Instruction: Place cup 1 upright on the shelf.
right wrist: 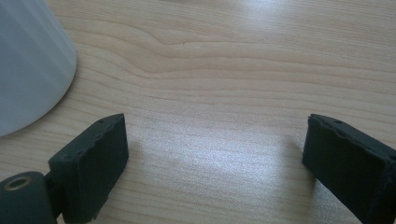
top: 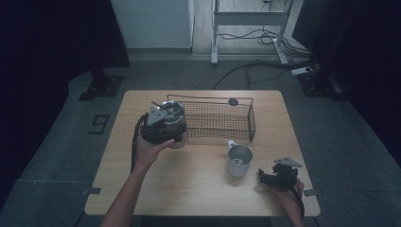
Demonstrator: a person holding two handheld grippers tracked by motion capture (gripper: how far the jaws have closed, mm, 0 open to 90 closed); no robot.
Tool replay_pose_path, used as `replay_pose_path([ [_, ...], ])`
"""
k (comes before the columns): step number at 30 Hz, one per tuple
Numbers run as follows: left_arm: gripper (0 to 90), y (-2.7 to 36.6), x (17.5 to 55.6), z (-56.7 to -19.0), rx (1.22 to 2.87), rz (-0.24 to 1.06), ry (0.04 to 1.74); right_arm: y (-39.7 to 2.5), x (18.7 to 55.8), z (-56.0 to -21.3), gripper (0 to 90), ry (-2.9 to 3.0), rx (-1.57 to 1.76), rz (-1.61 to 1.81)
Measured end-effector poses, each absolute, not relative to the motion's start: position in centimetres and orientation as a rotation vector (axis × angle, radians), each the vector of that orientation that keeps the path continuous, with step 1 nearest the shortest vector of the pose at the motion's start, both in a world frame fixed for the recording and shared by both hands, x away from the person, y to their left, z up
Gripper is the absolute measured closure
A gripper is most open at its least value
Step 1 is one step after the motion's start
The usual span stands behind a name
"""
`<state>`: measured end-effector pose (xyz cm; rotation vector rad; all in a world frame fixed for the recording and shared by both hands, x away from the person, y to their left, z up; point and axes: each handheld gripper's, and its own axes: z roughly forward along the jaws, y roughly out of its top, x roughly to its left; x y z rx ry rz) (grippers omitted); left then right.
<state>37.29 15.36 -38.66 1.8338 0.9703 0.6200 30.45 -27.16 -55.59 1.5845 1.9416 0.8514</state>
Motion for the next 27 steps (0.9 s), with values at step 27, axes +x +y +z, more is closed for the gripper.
replay_pose_path([
  [27,4.1,13.9,39.2,-37.1,1.845,0.648,0.942,-27.2,30.4,-55.6,7.8,1.931,1.586,0.854],
])
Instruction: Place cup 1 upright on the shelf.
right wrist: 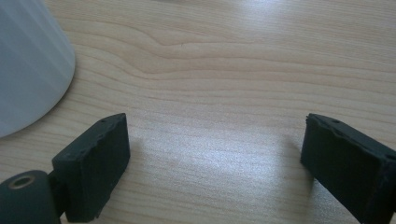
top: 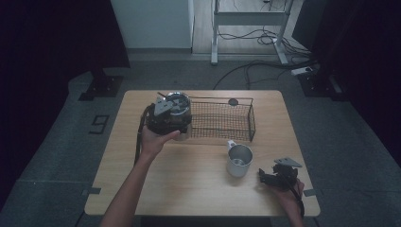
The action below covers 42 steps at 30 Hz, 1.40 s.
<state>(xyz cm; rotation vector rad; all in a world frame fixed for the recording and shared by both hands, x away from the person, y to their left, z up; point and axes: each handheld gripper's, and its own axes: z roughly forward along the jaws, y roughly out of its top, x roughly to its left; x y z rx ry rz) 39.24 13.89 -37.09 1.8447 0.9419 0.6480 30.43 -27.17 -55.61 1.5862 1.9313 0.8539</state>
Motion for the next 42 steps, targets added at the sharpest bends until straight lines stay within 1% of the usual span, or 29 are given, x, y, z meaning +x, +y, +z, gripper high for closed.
replay_pose_path([
  [13,4.1,13.5,40.2,-37.3,1.845,0.663,0.944,-27.2,30.4,-55.6,8.0,1.93,1.586,0.854],
  [23,4.1,13.2,41.4,-37.7,1.821,0.624,0.939,-27.2,30.4,-55.6,8.1,1.928,1.586,0.853],
  [42,4.1,12.9,44.1,-38.2,1.815,0.631,0.947,-27.2,30.4,-55.6,8.6,1.925,1.592,0.851],
])
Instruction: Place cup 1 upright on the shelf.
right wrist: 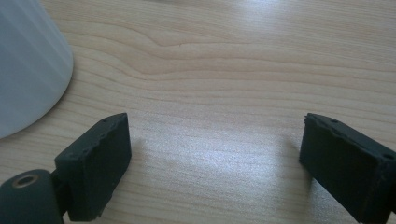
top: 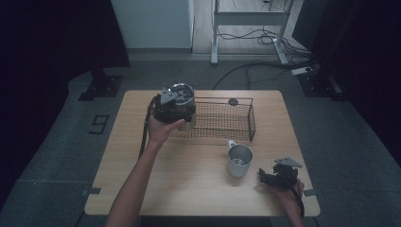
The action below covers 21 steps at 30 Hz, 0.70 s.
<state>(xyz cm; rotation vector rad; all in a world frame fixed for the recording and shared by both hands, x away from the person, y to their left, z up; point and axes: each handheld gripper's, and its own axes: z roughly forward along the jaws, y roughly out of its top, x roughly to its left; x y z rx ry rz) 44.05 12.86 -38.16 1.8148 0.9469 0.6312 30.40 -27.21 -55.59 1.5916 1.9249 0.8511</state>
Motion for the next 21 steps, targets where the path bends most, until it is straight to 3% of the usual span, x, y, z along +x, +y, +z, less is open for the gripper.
replay_pose_path([
  [21,4.1,13.6,47.0,-38.9,1.824,0.622,0.992,-27.2,30.4,-55.6,8.8,1.922,1.595,0.851],
])
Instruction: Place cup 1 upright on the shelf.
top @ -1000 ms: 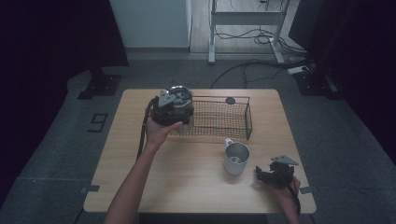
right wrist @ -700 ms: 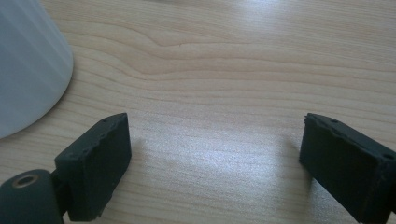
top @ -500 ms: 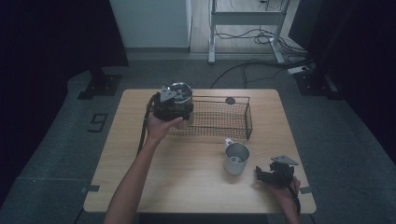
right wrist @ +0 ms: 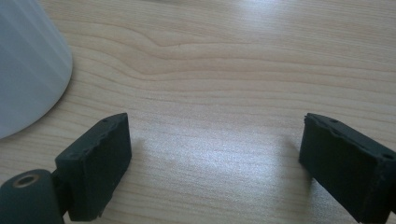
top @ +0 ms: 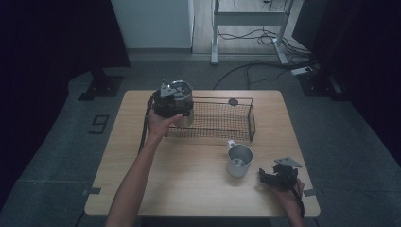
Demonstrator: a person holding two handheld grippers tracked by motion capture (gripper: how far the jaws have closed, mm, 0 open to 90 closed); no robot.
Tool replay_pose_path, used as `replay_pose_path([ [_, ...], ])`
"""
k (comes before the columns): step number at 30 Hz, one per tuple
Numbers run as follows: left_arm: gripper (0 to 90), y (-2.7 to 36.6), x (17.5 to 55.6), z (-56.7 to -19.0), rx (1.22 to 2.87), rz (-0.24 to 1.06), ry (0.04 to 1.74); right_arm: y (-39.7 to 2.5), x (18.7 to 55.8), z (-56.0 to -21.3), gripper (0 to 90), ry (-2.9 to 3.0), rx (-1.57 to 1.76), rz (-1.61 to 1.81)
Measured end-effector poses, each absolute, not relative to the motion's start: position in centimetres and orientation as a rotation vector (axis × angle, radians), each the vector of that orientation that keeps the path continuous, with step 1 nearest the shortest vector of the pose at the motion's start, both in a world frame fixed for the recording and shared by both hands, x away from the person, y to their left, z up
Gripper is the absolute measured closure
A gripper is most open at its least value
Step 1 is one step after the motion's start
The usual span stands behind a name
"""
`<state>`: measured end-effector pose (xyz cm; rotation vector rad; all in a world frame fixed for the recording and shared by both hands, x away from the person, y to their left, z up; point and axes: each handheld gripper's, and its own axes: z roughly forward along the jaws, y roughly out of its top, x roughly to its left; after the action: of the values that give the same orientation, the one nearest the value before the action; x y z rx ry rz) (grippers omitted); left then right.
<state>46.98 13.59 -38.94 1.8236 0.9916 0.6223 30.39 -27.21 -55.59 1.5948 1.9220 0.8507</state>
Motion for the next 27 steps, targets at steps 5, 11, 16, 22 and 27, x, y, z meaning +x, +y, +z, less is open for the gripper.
replay_pose_path([
  [5,4.1,13.5,47.6,-39.0,1.835,0.63,0.984,-27.2,30.4,-55.6,8.9,1.92,1.596,0.85],
  [11,4.1,13.1,48.6,-39.4,1.839,0.631,1.0,-27.2,30.4,-55.6,8.9,1.919,1.596,0.85],
  [16,4.1,12.8,49.3,-39.7,1.832,0.623,1.011,-27.2,30.4,-55.6,8.9,1.92,1.595,0.851],
  [22,4.1,12.4,49.9,-40.5,1.841,0.611,1.021,-27.2,30.4,-55.6,8.9,1.92,1.596,0.851],
  [27,4.1,12.0,50.2,-41.1,1.854,0.61,1.031,-27.2,30.4,-55.6,9.0,1.92,1.596,0.851],
])
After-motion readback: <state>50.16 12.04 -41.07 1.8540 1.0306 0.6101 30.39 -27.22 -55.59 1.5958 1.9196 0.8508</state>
